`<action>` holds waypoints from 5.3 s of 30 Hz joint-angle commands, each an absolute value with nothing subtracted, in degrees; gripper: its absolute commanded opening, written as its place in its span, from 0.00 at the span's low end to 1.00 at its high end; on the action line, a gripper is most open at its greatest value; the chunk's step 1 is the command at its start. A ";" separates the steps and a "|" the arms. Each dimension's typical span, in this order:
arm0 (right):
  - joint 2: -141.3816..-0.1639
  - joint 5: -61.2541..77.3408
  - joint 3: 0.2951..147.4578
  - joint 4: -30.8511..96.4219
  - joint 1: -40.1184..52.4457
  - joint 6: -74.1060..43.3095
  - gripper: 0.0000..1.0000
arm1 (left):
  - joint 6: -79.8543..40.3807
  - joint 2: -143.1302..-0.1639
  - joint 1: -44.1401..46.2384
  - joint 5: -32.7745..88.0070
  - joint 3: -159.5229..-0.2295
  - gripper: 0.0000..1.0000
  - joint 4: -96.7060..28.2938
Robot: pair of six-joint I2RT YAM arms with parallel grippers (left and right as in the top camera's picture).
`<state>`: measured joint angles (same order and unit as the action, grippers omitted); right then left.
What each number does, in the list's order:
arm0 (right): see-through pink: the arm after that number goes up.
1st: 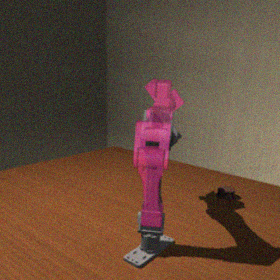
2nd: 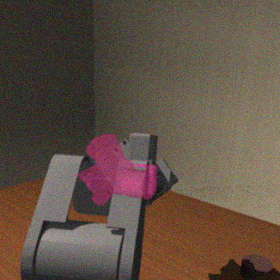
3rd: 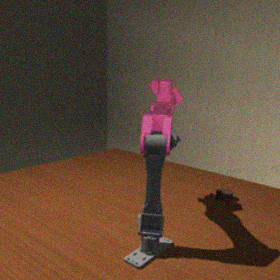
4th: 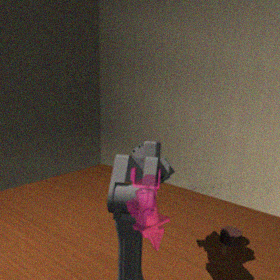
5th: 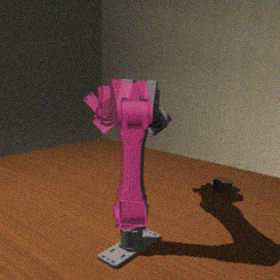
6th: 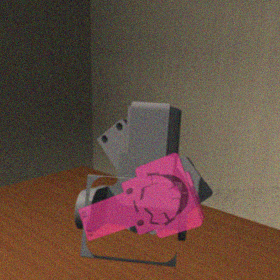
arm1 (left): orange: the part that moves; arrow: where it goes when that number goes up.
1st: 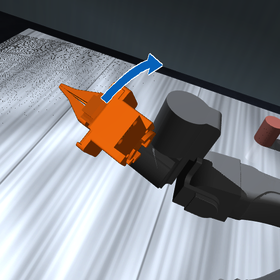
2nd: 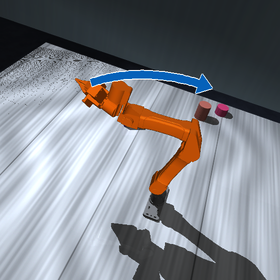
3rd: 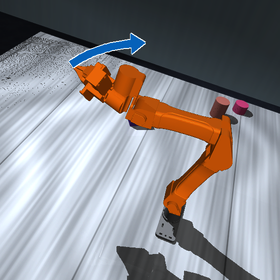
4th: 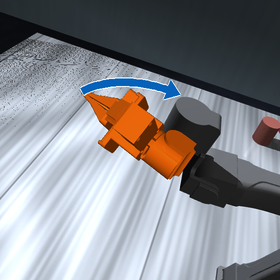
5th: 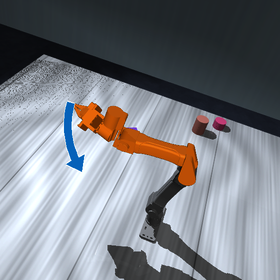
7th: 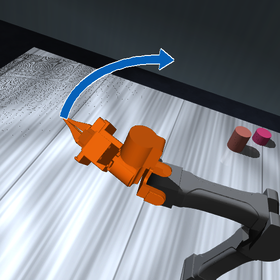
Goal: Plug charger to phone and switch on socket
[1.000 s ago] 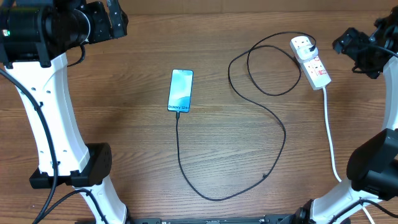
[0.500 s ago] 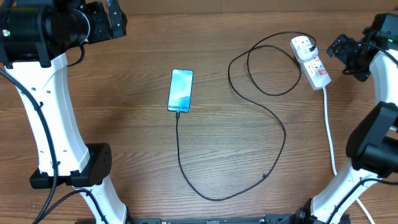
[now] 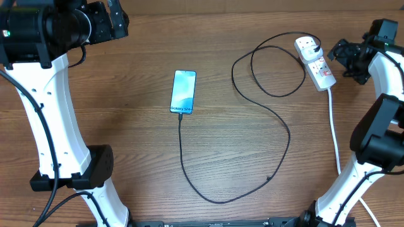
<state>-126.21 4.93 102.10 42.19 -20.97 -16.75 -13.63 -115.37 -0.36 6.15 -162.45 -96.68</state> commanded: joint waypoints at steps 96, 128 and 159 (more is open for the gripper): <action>-133.45 7.40 102.32 36.91 -20.95 -11.70 1.00 | -14.59 -114.74 0.01 5.37 -162.41 1.00 -96.79; -135.02 9.04 102.52 41.52 -16.86 -10.39 1.00 | -14.59 -114.74 0.01 5.37 -162.41 1.00 -96.79; -134.37 10.68 170.39 97.08 -18.31 -7.16 0.57 | -14.61 -114.74 0.01 5.37 -162.41 1.00 -96.79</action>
<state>-135.48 7.31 163.09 96.20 -19.94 -7.42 -13.63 -115.37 -0.36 6.13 -162.45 -96.68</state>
